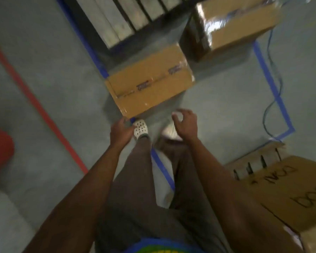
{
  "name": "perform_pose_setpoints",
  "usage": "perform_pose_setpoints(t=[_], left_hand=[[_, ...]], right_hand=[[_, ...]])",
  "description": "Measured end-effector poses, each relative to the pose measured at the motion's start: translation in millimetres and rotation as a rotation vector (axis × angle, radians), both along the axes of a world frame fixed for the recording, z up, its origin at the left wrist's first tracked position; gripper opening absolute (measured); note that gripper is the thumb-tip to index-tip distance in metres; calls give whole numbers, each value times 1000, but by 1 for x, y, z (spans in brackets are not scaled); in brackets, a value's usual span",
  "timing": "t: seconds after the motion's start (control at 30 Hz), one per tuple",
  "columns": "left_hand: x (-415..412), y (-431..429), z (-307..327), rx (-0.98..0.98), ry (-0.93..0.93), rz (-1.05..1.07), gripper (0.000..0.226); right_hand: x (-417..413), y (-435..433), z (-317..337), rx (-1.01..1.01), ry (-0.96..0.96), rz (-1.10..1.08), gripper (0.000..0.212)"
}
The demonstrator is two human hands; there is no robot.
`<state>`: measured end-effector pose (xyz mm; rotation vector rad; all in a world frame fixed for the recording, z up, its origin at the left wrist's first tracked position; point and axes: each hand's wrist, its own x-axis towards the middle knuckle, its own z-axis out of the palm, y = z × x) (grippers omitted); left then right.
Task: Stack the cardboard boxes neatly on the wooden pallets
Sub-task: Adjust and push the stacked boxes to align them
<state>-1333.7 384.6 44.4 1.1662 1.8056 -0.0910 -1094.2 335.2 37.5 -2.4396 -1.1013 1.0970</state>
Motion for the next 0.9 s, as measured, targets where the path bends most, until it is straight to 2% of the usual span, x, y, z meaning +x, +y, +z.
perform_pose_setpoints(t=[0.17, 0.23, 0.33, 0.4, 0.47, 0.5, 0.57, 0.6, 0.63, 0.7, 0.8, 0.9], left_hand=[[16, 75, -152, -204, 2, 327, 59], [14, 96, -220, -201, 34, 452, 67], [10, 127, -307, -104, 185, 617, 90], [3, 147, -346, -68, 280, 723, 88], [-7, 165, -375, -43, 187, 956, 81], [-10, 171, -383, -41, 102, 1042, 71], [-14, 177, -389, -25, -72, 1119, 30], [-16, 179, -388, -12, -114, 1137, 16], [-16, 180, -381, -22, -135, 1135, 15], [-26, 180, -365, -38, -134, 1090, 34], [-30, 184, -323, 3, -8, 1017, 76], [7, 209, -231, 68, 68, 874, 83]], right_hand=[[57, 106, -156, -113, -64, 0, 48], [77, 155, -223, -160, -130, -18, 53], [105, 221, -301, -241, -254, -100, 86], [125, 253, -337, -269, -289, -161, 110], [137, 275, -362, -286, -252, -209, 124], [140, 282, -371, -291, -228, -225, 128], [142, 285, -378, -276, -205, -244, 126], [143, 283, -377, -261, -187, -268, 122], [143, 279, -372, -248, -169, -309, 116], [147, 269, -355, -244, -141, -385, 107], [154, 249, -300, -233, -100, -474, 103], [176, 238, -220, -215, -88, -583, 102]])
